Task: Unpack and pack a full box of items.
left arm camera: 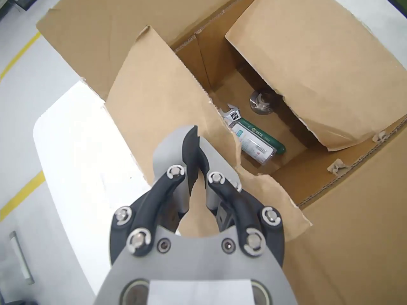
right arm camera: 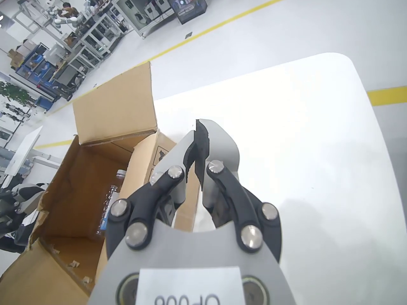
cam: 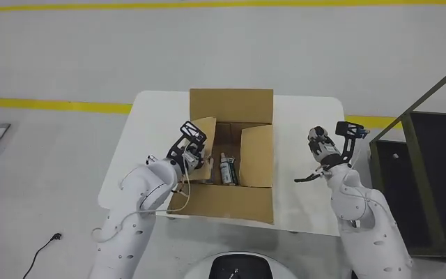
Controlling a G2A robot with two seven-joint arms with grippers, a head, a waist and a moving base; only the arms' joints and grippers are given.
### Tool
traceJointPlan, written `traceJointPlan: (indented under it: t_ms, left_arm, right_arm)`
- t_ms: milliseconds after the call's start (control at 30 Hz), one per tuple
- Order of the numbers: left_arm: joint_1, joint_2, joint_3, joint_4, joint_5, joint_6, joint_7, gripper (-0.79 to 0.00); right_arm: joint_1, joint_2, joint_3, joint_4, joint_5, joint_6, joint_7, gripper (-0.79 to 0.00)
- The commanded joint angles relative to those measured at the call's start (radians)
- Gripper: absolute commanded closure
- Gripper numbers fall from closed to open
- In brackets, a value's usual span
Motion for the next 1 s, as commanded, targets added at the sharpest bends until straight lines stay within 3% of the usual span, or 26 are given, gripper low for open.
traceJointPlan:
  t_ms: [0,567,600,633,667,767,967]
  left_arm:
    - [-0.004,0.001,0.005,0.017,-0.015,-0.002,-0.026,0.000]
    - [-0.008,0.021,0.026,0.027,-0.024,-0.075,-0.043,0.000]
    - [-0.009,0.022,0.023,0.024,-0.023,-0.070,-0.036,-0.080]
    - [-0.010,0.023,0.020,0.018,-0.022,-0.065,-0.025,-0.403]
    - [-0.010,0.024,0.015,0.013,-0.020,-0.058,-0.013,-0.785]
    - [-0.016,0.027,-0.014,-0.019,-0.014,-0.009,0.035,-0.785]
    - [-0.016,0.027,-0.017,-0.023,-0.013,-0.004,0.043,-0.785]
  right_arm:
    - [0.001,0.000,-0.003,0.002,-0.002,-0.010,-0.007,0.000]
    - [0.008,0.001,-0.021,0.018,-0.011,-0.045,0.013,0.000]
    - [0.009,0.001,-0.021,0.018,-0.009,-0.047,0.012,0.000]
    - [0.009,0.001,-0.020,0.019,-0.007,-0.048,0.011,0.000]
    - [0.010,0.001,-0.019,0.019,-0.004,-0.050,0.008,0.000]
    - [0.013,0.001,-0.014,0.017,0.004,-0.059,-0.007,0.000]
    - [0.013,0.001,-0.013,0.020,0.009,-0.068,-0.014,0.000]
